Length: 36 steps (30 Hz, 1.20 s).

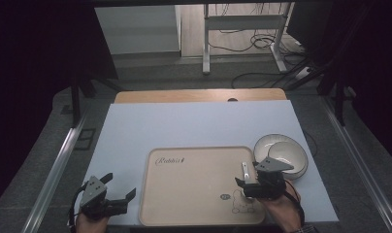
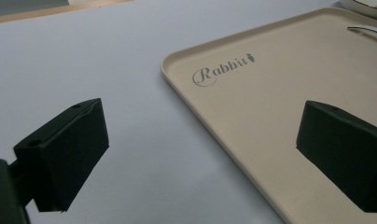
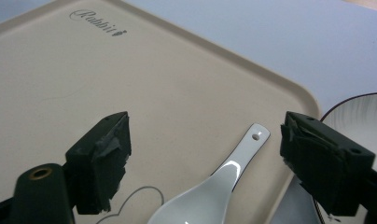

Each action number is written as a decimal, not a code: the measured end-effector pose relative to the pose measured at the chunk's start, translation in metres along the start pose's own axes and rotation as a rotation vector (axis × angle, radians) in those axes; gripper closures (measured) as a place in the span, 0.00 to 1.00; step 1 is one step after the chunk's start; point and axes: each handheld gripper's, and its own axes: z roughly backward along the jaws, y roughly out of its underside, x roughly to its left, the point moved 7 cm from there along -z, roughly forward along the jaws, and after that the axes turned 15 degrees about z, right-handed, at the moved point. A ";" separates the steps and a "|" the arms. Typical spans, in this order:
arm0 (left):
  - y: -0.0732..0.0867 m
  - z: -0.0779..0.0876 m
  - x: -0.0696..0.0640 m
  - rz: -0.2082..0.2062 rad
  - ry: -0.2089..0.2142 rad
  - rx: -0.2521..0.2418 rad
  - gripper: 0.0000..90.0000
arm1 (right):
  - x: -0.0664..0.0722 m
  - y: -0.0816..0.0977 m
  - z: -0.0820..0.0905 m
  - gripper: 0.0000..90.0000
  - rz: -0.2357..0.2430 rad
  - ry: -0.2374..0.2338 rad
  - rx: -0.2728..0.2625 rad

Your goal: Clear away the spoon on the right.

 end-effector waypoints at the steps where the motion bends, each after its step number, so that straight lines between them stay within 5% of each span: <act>1: 0.000 0.000 0.000 0.000 0.000 0.000 0.02 | 0.000 0.000 0.001 0.16 -0.004 0.001 -0.004; 36: 0.002 0.003 -0.002 0.000 0.001 0.001 0.02 | 0.000 0.011 0.028 0.02 -0.041 0.015 -0.041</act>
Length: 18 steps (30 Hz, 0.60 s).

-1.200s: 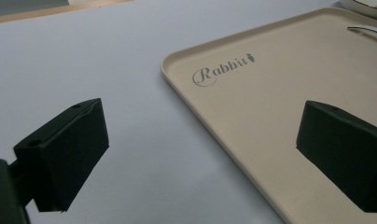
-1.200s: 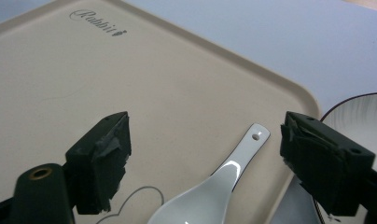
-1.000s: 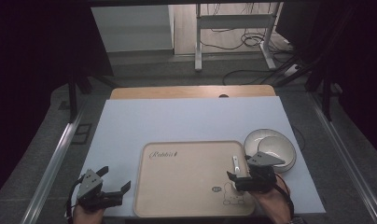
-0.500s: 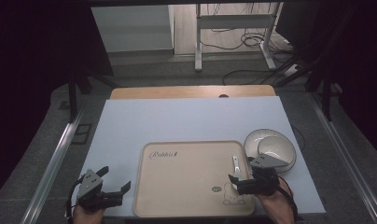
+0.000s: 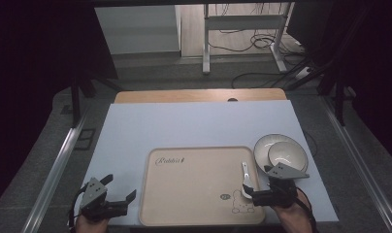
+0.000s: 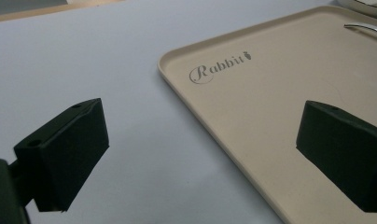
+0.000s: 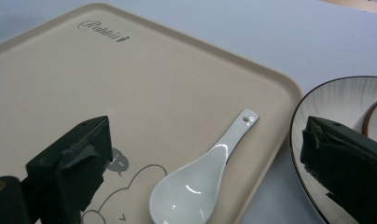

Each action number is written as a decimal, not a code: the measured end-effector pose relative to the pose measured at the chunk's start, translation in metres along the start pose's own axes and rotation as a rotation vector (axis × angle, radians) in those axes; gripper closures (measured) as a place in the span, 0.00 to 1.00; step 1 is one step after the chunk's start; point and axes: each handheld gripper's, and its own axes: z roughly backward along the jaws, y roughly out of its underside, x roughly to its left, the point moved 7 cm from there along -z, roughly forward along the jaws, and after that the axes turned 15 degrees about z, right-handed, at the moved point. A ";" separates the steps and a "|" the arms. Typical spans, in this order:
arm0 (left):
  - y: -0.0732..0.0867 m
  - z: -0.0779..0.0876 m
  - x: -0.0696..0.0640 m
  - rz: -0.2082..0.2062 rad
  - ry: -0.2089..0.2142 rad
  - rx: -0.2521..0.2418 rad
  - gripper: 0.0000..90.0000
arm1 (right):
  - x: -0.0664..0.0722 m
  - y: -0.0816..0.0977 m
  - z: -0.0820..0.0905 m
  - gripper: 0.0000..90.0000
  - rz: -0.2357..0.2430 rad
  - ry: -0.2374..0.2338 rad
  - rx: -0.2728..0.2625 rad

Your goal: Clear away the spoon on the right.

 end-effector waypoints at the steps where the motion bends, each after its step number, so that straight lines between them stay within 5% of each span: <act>1: 0.000 0.000 0.000 0.002 -0.001 -0.001 0.02 | 0.000 0.000 0.002 0.02 0.000 0.004 -0.002; 18: 0.001 -0.001 0.001 -0.006 -0.006 0.003 0.02 | -0.004 0.011 0.024 0.01 0.010 0.064 -0.024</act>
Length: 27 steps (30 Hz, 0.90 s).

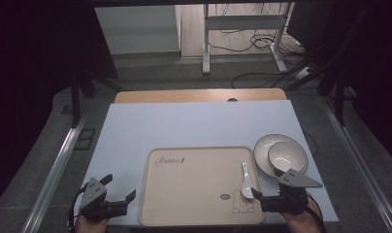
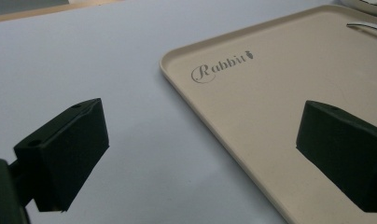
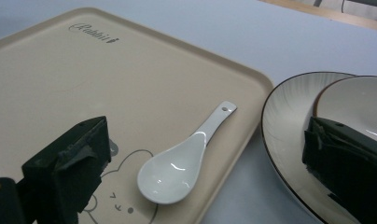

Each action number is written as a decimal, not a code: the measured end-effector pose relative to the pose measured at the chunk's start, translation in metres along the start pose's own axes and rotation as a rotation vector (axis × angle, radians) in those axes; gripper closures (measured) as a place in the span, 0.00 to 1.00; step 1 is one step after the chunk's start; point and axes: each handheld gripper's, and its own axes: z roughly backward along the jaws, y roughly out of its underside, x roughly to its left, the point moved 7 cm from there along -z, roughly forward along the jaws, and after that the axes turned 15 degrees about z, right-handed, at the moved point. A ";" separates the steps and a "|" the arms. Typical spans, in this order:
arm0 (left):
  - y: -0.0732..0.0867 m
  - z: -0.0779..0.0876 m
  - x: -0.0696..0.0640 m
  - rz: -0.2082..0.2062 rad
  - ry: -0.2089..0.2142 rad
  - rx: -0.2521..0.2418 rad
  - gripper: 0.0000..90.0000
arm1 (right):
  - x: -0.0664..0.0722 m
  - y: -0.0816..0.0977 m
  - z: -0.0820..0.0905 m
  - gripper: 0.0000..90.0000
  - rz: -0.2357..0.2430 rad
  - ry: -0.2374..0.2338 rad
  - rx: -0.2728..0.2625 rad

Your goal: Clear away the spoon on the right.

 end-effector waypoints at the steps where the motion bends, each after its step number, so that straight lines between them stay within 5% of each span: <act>1: 0.000 0.000 0.000 0.000 0.000 0.000 0.02 | -0.001 0.001 0.001 0.00 0.000 0.006 -0.002; 27: 0.001 -0.001 0.001 0.002 -0.007 0.002 0.02 | -0.016 0.030 0.026 0.00 0.013 0.140 0.006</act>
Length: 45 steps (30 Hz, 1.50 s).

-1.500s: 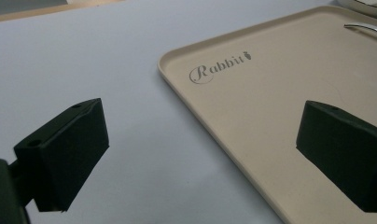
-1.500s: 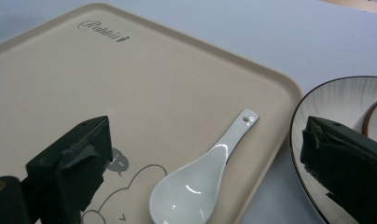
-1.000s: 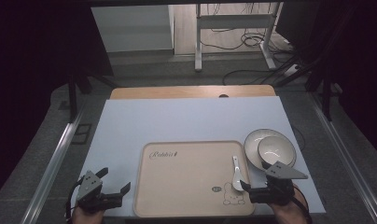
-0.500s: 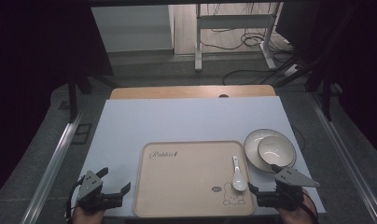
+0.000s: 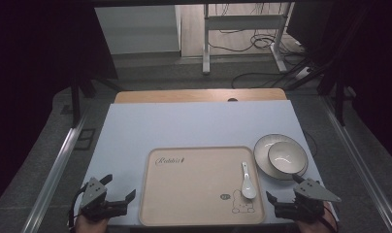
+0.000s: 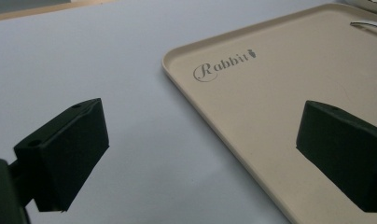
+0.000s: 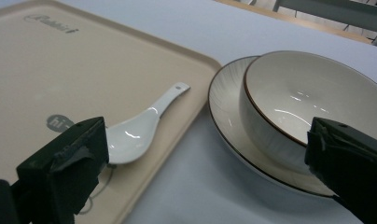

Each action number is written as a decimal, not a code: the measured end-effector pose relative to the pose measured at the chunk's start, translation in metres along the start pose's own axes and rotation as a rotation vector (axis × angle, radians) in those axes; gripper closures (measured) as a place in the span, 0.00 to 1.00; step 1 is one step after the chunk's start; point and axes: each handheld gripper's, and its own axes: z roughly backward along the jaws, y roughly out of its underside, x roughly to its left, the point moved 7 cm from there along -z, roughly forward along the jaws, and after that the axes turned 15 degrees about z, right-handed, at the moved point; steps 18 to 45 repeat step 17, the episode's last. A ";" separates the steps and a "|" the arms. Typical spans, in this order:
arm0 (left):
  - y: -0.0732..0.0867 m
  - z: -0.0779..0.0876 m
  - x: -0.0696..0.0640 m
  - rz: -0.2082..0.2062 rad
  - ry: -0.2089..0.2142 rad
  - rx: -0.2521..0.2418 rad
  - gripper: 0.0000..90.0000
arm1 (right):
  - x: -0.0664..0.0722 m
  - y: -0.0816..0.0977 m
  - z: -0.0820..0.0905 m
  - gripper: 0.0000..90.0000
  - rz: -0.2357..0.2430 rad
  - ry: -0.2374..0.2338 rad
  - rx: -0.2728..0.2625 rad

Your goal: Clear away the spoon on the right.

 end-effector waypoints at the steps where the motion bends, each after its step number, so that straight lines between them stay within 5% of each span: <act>1: 0.000 0.000 0.000 0.000 0.000 0.000 0.02 | -0.001 0.002 0.000 0.00 0.000 0.002 0.002; 16: 0.000 -0.001 -0.001 -0.002 0.006 0.005 0.02 | -0.004 0.021 -0.010 0.00 -0.018 0.017 0.036; 45: 0.000 -0.001 -0.001 -0.004 0.006 0.005 0.03 | -0.003 0.022 -0.011 0.00 -0.014 0.017 0.039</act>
